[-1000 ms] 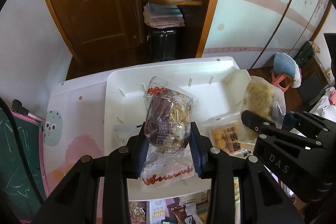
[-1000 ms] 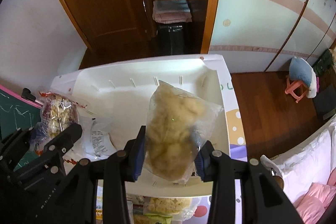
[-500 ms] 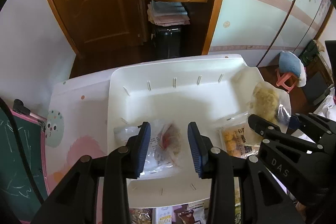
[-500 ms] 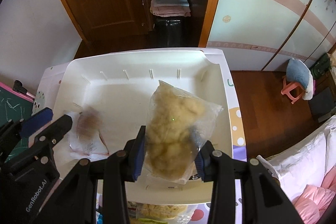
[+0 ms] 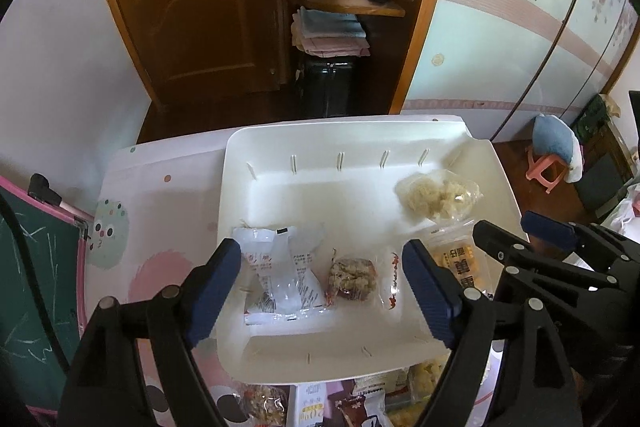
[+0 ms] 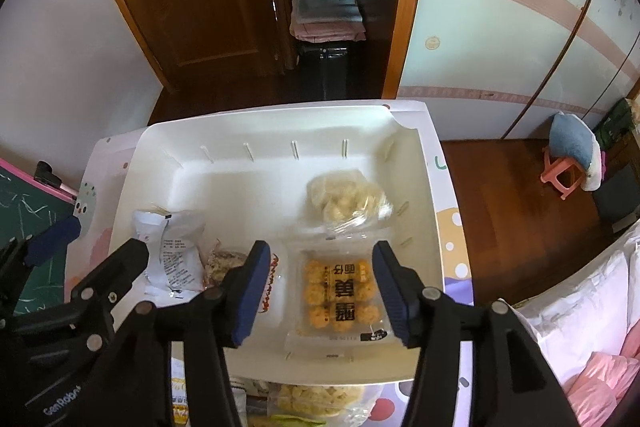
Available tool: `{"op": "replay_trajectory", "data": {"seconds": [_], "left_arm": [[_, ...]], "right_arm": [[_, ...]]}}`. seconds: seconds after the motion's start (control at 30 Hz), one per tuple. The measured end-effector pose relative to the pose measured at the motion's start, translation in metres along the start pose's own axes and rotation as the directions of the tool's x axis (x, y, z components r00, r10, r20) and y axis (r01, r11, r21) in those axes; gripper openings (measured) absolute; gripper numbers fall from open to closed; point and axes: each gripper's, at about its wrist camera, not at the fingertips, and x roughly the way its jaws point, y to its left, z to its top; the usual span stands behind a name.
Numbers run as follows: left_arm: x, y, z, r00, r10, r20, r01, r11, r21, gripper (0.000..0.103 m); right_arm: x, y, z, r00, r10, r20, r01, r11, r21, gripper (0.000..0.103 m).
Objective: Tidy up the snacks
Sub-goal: 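Lower both bags into the white tray and open both tools, then lift both tools out of the tray back toward the snack pile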
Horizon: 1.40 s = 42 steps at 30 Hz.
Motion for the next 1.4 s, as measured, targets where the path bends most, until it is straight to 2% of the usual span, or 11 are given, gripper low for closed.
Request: {"op": "replay_trajectory", "data": {"seconds": [0.33,0.73,1.07,1.4], "left_arm": [[-0.028,-0.001,-0.011,0.999,0.015,0.036,-0.015,1.0,0.007,0.082],[-0.085,-0.007,-0.039,0.995,0.033,0.096,-0.033,0.999,0.003,0.082],[-0.155,-0.016,-0.086,0.984,0.046,0.171,-0.047,0.999,-0.002,0.083],[-0.225,-0.009,-0.146,0.965,0.083,0.248,-0.071,0.996,-0.057,0.087]], "right_arm": [[-0.018,-0.002,-0.009,1.0,0.013,0.019,-0.013,1.0,0.001,0.054],[-0.068,-0.005,-0.036,0.997,0.045,0.071,-0.044,0.999,-0.006,0.054],[-0.126,-0.015,-0.081,0.991,0.06,0.12,-0.06,0.998,-0.009,0.056],[-0.186,-0.022,-0.136,0.984,0.055,0.17,-0.052,0.998,-0.024,0.059]]}}
